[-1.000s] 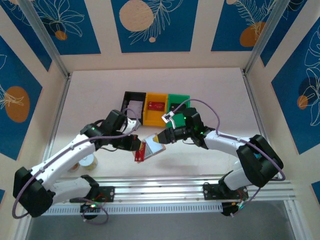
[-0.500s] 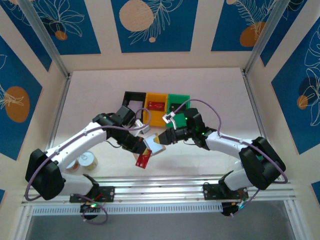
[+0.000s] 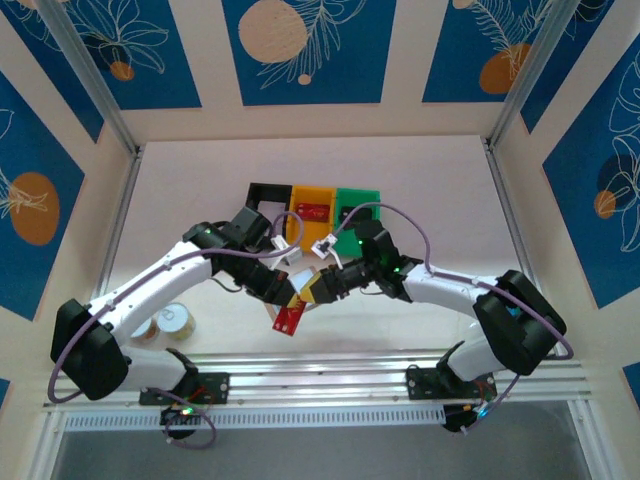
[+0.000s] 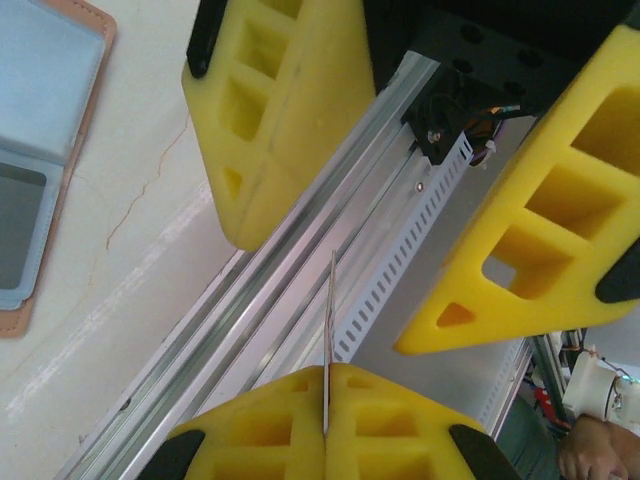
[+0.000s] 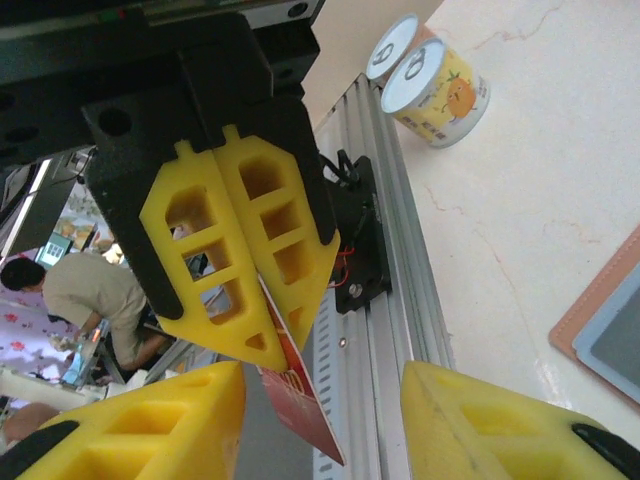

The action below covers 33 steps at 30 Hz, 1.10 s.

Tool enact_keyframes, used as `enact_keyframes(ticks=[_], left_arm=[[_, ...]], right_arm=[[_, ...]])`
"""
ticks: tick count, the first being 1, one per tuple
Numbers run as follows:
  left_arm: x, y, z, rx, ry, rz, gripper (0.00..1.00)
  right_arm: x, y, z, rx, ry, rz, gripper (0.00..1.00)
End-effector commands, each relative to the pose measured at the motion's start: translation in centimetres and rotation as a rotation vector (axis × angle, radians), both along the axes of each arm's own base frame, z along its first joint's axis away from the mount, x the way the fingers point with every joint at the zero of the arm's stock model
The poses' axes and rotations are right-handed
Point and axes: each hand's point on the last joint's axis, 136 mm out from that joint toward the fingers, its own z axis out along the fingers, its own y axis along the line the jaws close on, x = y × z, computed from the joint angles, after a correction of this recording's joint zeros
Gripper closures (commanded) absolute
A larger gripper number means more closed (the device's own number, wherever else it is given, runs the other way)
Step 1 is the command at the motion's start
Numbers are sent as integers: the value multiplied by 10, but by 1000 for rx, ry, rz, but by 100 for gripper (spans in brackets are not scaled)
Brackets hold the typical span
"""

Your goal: Take the credit cards out of the card holder

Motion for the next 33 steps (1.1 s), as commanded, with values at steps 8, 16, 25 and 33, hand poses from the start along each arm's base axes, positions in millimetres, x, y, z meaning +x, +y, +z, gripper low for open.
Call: enact_keyframes(ticks=[8, 16, 25, 33], left_arm=[[-5, -3, 14, -43, -14, -39, 100], [-5, -3, 16, -49, -24, -41, 100], [-6, -3, 18, -56, -29, -41, 100], [0, 0, 25, -46, -87, -25, 80]], right_arm=[[-14, 4, 5, 21, 3, 92, 70], [-16, 7, 2, 13, 10, 110, 79], [-16, 8, 1, 7, 9, 108, 90], [-14, 8, -1, -2, 8, 98, 100]])
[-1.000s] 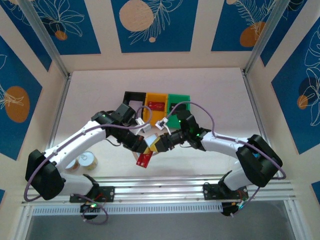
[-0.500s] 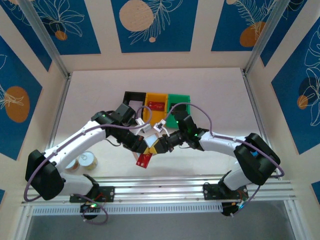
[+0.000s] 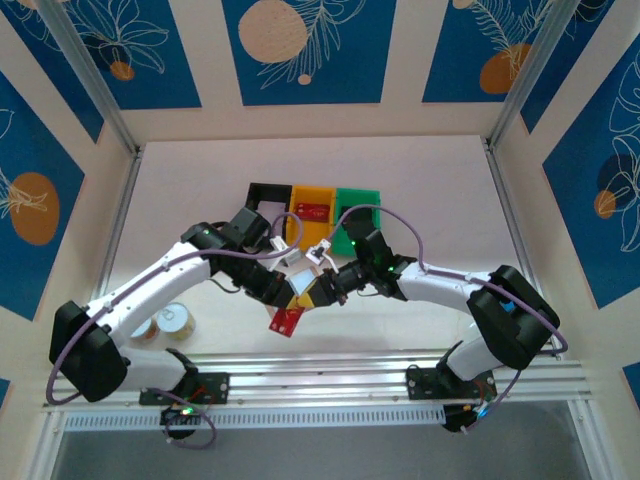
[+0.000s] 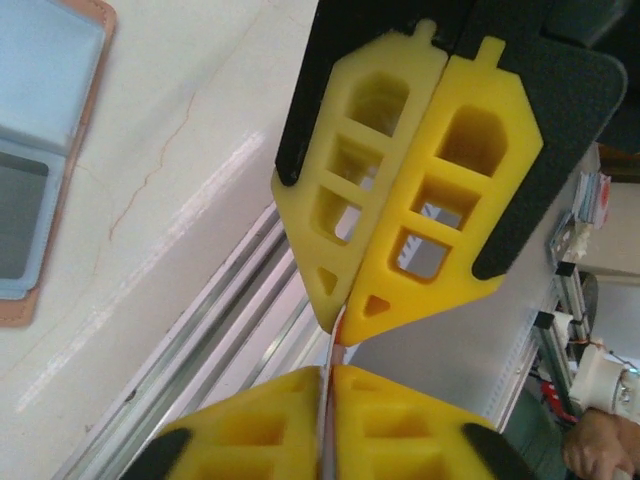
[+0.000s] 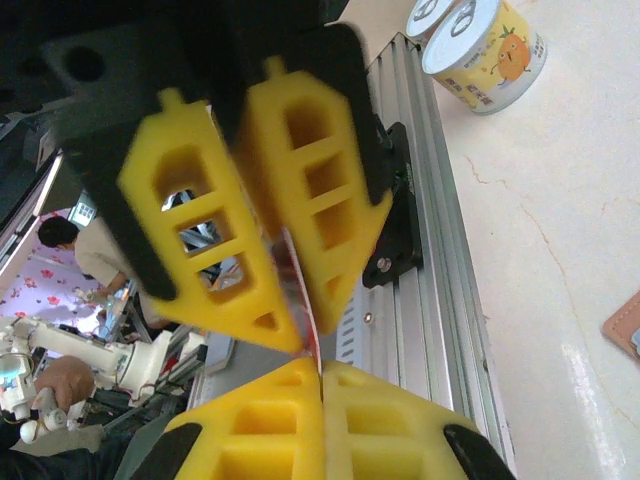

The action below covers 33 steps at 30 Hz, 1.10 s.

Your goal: Take the credit cards out of the card holder

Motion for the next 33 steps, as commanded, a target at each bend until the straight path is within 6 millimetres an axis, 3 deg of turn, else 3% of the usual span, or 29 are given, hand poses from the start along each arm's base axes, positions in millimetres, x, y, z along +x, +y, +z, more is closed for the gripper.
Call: enact_keyframes(ticks=[1, 6, 13, 17, 22, 25, 33], left_arm=[[4, -2, 26, -51, -81, -11, 76], [13, 4, 37, -53, -156, 19, 60], [32, 20, 58, -88, -307, 119, 49], [51, 38, 72, -106, -433, 240, 42], [78, 68, 82, -51, -652, 413, 15], [88, 85, 80, -34, -762, 513, 0], [98, 122, 58, 9, -902, 720, 0]], right_arm=[[2, 3, 1, -9, -8, -5, 100], [8, 1, 0, -16, -11, -33, 100], [23, -6, -3, -21, -14, -110, 100], [42, -17, -8, -44, -28, -225, 100], [78, -39, -6, -106, -51, -443, 100], [90, -50, 5, -145, -78, -554, 100], [117, -83, 42, -194, -96, -876, 100]])
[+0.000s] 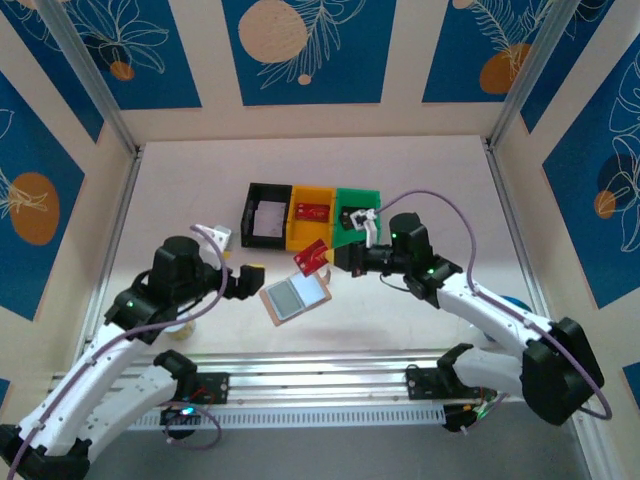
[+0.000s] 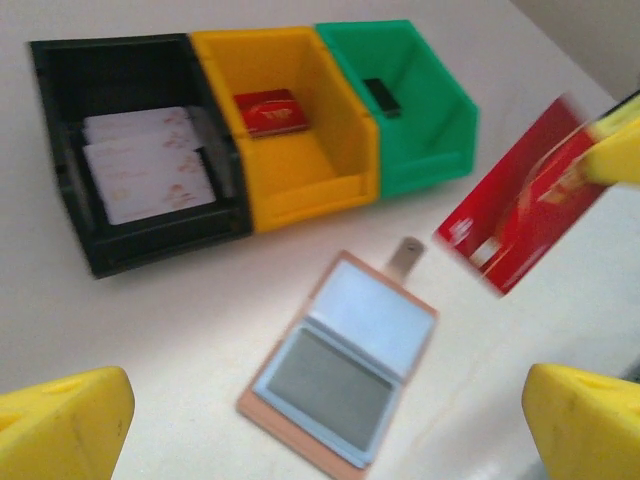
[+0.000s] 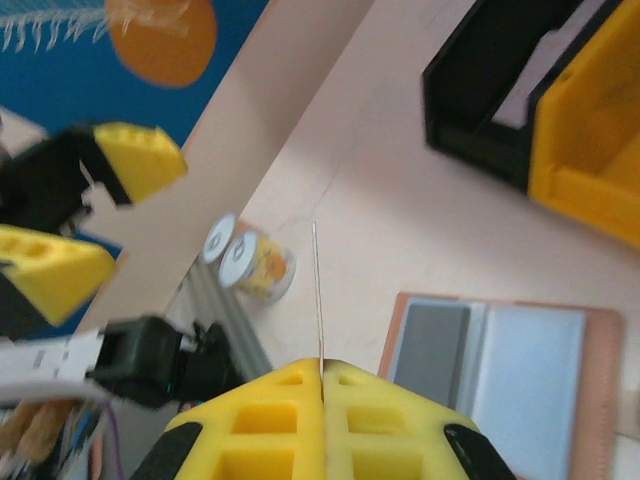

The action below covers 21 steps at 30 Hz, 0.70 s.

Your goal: Take the credit cards out of the card holder

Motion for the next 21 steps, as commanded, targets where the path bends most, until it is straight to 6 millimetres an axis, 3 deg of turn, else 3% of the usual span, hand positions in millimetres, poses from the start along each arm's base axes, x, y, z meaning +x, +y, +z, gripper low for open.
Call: enact_keyframes(ticks=[1, 9, 13, 21], left_arm=[[20, 22, 12, -10, -107, 159, 0], [26, 47, 2, 35, -138, 298, 0], [29, 50, -4, 66, -114, 316, 0], [30, 51, -5, 73, -116, 320, 0]], right_arm=[[20, -19, 5, -50, 36, -199, 100], [49, -28, 12, -93, 60, -425, 100], [72, -16, 13, -82, 91, -466, 100], [120, 2, -11, -117, 209, -564, 100]])
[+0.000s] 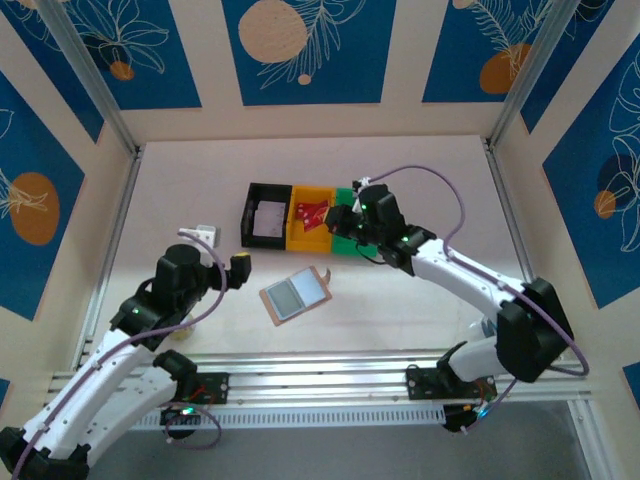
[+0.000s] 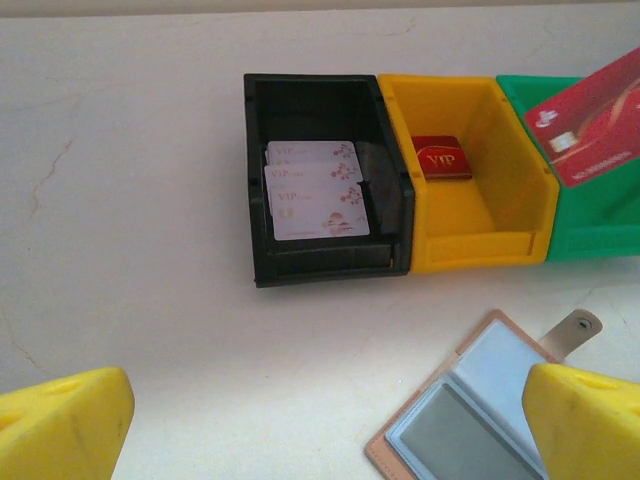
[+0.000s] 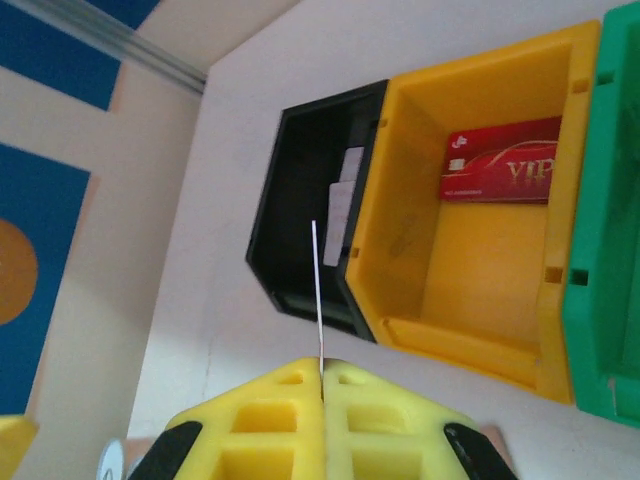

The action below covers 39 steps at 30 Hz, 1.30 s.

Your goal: Take the credit cards out of the card holder

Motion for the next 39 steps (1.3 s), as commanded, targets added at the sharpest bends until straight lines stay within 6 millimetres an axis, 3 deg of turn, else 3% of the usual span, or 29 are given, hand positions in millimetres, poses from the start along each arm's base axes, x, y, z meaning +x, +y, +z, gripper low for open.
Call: enact_keyframes(ticks=[1, 16, 27, 39], left_arm=[[2, 7, 6, -6, -32, 36, 0], [1, 6, 5, -17, -36, 30, 0], [0, 5, 7, -21, -44, 21, 0], [-1, 4, 7, -30, -56, 15, 0]], right_arm=[[23, -2, -6, -6, 52, -99, 100], [85, 5, -67, -24, 265, -232, 100], [109, 24, -85, -21, 307, -228, 100], [121, 30, -96, -2, 308, -256, 100]])
